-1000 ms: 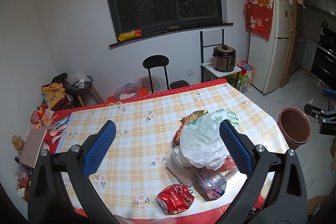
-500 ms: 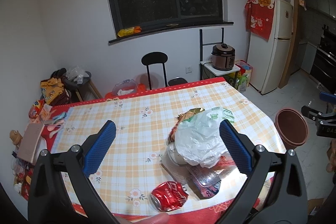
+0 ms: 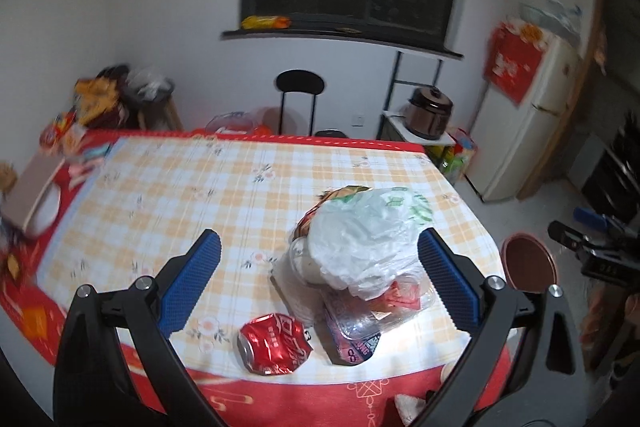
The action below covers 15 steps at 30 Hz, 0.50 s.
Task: Collect trash
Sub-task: 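Grasp the white-and-green plastic bag with the right tool and lift it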
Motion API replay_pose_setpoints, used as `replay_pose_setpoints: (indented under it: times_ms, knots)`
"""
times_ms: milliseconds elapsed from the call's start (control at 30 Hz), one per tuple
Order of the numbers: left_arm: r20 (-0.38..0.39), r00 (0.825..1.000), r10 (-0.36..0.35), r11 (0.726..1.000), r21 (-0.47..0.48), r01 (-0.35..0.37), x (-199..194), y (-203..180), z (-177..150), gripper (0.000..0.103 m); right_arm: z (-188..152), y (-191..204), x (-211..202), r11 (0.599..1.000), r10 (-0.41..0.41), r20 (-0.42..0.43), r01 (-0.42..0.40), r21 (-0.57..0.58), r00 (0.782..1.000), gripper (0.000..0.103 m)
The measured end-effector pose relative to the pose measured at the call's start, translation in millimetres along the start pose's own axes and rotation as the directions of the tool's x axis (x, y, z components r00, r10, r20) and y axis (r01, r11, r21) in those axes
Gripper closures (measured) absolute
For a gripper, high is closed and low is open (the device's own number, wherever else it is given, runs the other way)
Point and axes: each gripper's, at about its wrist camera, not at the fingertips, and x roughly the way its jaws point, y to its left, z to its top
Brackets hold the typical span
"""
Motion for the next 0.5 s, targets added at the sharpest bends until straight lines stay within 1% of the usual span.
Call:
replay_pose_setpoints:
  times_ms: [133,267,300,367,500]
  knots:
    - [-0.027,0.996,0.083,0.992,-0.090,-0.085,6.5,18.2,-25.9,0.006,-8.1,-1.8,16.7,0.996,0.086,-0.034,-0.087,-0.024,0.996,0.005]
    - [-0.064,0.988,0.138,0.973,-0.178,-0.147,9.8,40.1,-52.1,0.006,-17.0,3.0,31.9,0.990,0.130,-0.042,-0.133,-0.057,0.991,0.005]
    - [-0.069,0.987,0.146,0.968,-0.195,-0.157,10.8,45.1,-57.4,0.006,-18.3,4.5,35.9,0.988,0.142,-0.049,-0.145,-0.059,0.989,0.005]
    - [-0.072,0.986,0.153,0.960,-0.226,-0.165,9.9,53.0,-68.4,0.007,-18.8,11.3,47.6,0.978,0.197,-0.070,-0.201,-0.050,0.978,0.005]
    - [-0.050,0.987,0.154,0.961,-0.224,-0.161,9.0,61.4,-78.4,0.007,-11.9,35.3,66.9,0.964,0.257,-0.053,-0.260,-0.051,0.965,0.005]
